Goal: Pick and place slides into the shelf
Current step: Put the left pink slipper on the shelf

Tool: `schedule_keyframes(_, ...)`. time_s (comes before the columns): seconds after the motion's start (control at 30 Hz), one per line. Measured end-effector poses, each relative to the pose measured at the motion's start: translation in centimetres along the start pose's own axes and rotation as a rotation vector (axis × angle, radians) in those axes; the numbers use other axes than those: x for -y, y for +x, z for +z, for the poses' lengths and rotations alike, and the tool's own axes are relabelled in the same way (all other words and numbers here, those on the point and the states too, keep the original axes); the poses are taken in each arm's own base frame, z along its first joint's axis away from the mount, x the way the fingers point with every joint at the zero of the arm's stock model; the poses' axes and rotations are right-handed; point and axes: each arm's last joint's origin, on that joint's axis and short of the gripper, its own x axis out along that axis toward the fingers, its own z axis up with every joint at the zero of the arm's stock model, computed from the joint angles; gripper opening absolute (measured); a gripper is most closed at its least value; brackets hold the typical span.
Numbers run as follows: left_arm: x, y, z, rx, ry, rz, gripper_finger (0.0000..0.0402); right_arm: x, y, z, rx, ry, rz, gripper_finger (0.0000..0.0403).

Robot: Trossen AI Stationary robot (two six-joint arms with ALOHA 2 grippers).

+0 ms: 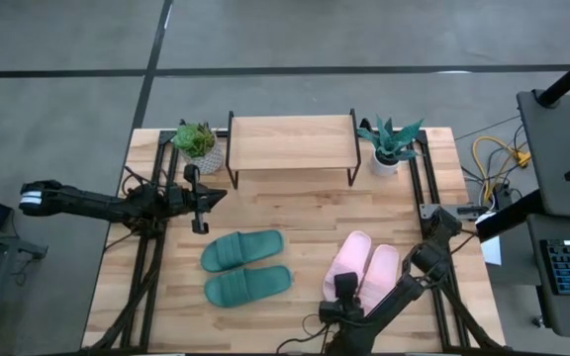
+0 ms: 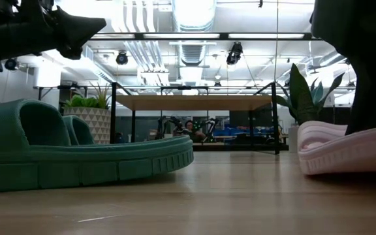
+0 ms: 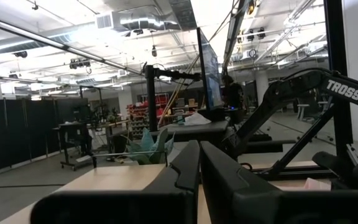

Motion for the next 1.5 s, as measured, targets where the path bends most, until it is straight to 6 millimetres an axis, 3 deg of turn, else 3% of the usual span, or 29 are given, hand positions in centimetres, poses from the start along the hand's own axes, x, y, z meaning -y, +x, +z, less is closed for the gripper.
schedule_keyframes(0.4,0.0,0.0,0.0,0.000,0.000,0.000,0.0000,1.5,-2.8,1.7,0.149,0.007,0.007,0.0012)
schedule_keyframes(0.77,0.0,0.0,0.0,-0.002,-0.001,0.000,0.0000,4.0,-5.6,2.9,0.362,-0.041,-0.139,0.0012)
schedule_keyframes(1.0,0.1,0.1,-0.3,-0.020,0.001,-0.004,0.0000,8.1,-8.1,2.2,0.513,0.045,-0.278,0.0012)
schedule_keyframes(1.17,0.1,0.1,-0.4,-0.026,-0.042,-0.004,0.0000,12.1,-9.9,1.6,0.599,0.101,-0.380,0.0012)
schedule_keyframes(1.5,0.1,0.2,-0.1,-0.008,-0.129,-0.011,0.0000,19.4,-9.9,1.4,0.541,0.111,-0.424,0.0012)
